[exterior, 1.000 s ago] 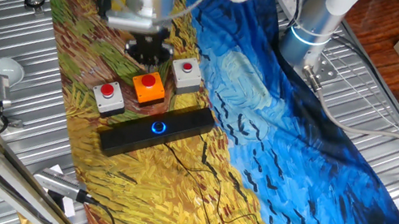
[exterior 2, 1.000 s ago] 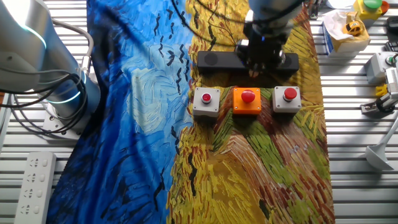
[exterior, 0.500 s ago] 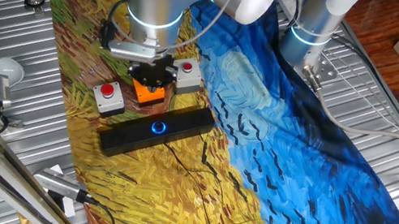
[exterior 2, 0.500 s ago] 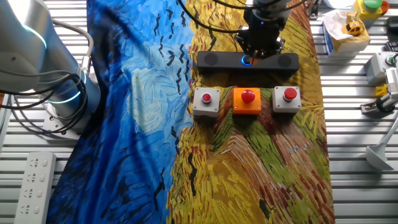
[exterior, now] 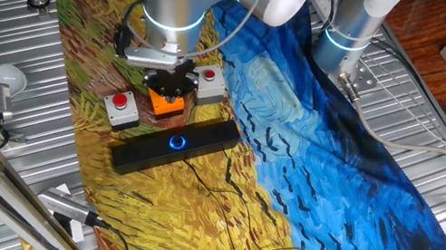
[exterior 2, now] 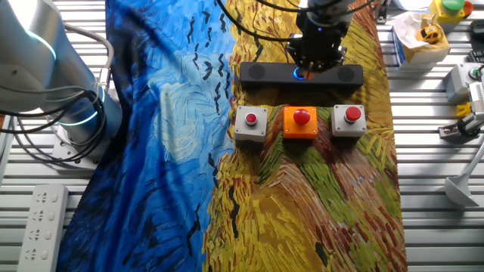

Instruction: Turn the knob to increase the volume of the speaker

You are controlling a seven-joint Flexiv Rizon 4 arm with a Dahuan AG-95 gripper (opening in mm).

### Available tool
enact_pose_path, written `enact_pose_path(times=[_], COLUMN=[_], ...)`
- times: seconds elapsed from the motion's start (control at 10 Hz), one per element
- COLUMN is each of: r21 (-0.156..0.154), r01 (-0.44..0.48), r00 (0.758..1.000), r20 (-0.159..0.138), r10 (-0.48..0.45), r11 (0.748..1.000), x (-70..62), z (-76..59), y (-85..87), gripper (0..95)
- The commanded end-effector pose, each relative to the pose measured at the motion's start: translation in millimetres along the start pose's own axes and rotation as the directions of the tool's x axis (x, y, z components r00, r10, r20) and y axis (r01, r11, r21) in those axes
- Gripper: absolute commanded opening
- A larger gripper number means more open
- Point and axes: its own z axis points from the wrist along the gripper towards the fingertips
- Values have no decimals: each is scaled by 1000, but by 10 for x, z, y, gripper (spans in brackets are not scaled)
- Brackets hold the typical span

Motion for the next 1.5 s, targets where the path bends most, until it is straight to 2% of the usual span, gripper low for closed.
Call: enact_pose_path(times=[0.1,0.2,0.3,0.4,0.6,0.7,0.8,0.9,1.2,1.4,1.5], r21=[-24,-28,-29,-27,-23,-22,-16,-14,-22,-24,-21], r01=[73,73,85,121,139,152,146,135,97,128,151], r00=[997,997,995,992,989,987,988,989,991,988,985], r20=[28,42,45,47,54,61,60,61,90,95,82], r10=[-73,-72,-84,-120,-137,-150,-145,-134,-95,-125,-149], r11=[997,997,996,992,990,988,989,991,995,991,988], x=[-8,-40,-162,-376,-628,-735,-840,-856,-856,-856,-856], z=[-6,11,64,145,233,273,310,314,314,314,314], y=[-4,7,26,28,53,73,96,99,99,99,99], gripper=[0,0,190,570,570,760,760,760,760,760,950])
